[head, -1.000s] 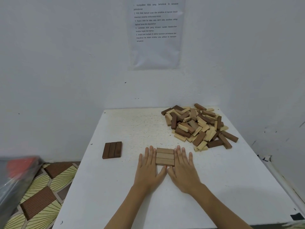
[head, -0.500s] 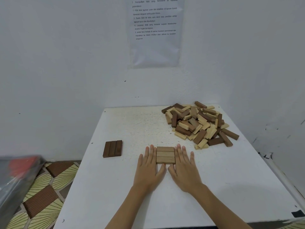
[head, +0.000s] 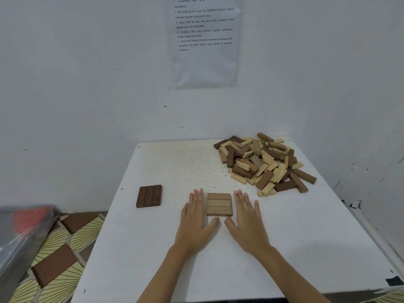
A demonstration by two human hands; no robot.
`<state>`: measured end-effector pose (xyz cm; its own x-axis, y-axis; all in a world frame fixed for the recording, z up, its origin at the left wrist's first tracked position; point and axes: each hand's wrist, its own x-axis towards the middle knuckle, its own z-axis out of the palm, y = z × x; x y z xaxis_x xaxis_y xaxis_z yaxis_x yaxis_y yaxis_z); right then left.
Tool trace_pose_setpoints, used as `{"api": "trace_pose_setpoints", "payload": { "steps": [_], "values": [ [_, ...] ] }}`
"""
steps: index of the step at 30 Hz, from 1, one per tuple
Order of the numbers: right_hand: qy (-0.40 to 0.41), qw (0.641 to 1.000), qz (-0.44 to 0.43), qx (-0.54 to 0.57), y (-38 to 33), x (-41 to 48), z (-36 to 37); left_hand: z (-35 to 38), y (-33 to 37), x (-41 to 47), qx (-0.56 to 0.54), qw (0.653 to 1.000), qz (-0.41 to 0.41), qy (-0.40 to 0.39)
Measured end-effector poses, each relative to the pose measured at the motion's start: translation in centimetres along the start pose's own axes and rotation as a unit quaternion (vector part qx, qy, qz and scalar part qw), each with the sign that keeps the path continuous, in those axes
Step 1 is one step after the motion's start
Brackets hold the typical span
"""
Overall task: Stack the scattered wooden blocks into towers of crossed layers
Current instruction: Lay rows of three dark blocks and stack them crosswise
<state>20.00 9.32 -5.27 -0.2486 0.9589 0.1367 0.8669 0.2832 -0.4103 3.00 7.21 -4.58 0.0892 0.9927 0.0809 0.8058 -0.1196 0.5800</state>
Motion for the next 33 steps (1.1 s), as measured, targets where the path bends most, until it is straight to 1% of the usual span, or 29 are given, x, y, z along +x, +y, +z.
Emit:
{"api": "trace_pose_setpoints", "payload": {
  "steps": [2,3,4,6,8,13,16,21,24,29,33],
  "values": [
    [0.027,0.996,-0.006,0.079,0.2,-0.1,-0.4,-1.0,-0.1,0.0,-0.112,0.994,0.016,0.013],
    [0.039,0.995,-0.015,0.095,0.3,-0.2,-0.5,-1.5,-0.2,0.0,-0.142,0.989,0.026,0.013],
    [0.043,0.994,-0.025,0.094,0.3,-0.2,-0.6,-1.9,-0.5,0.0,-0.14,0.989,0.043,0.013],
    [0.039,0.996,-0.044,0.069,0.4,-0.2,-0.3,-2.2,-0.9,0.1,-0.09,0.992,0.089,0.011],
    [0.033,0.998,-0.051,0.036,0.4,-0.2,-0.2,-2.3,-1.1,0.4,-0.056,0.991,0.118,0.004],
    [0.03,0.998,-0.052,0.008,0.3,-0.1,-0.3,-2.3,-1.4,1.4,-0.036,0.989,0.144,0.013],
    [0.042,0.997,-0.072,0.0,0.5,0.4,-0.6,-2.4,-1.6,2.1,-0.03,0.986,0.162,0.011],
    [0.052,0.991,-0.118,0.04,1.1,1.6,-1.9,-3.0,-1.4,3.0,-0.028,0.982,0.188,0.006],
    [0.026,0.99,-0.133,0.047,1.6,2.4,-2.7,-3.2,-1.4,3.6,-0.007,0.979,0.203,-0.008],
    [-0.034,0.989,-0.122,0.078,1.7,3.3,-4.3,-3.9,-0.7,4.7,0.013,0.975,0.217,-0.051],
    [-0.065,0.99,-0.12,0.043,1.5,4.1,-4.8,-4.2,-0.5,5.8,0.059,0.971,0.217,-0.078]
  ]
}}
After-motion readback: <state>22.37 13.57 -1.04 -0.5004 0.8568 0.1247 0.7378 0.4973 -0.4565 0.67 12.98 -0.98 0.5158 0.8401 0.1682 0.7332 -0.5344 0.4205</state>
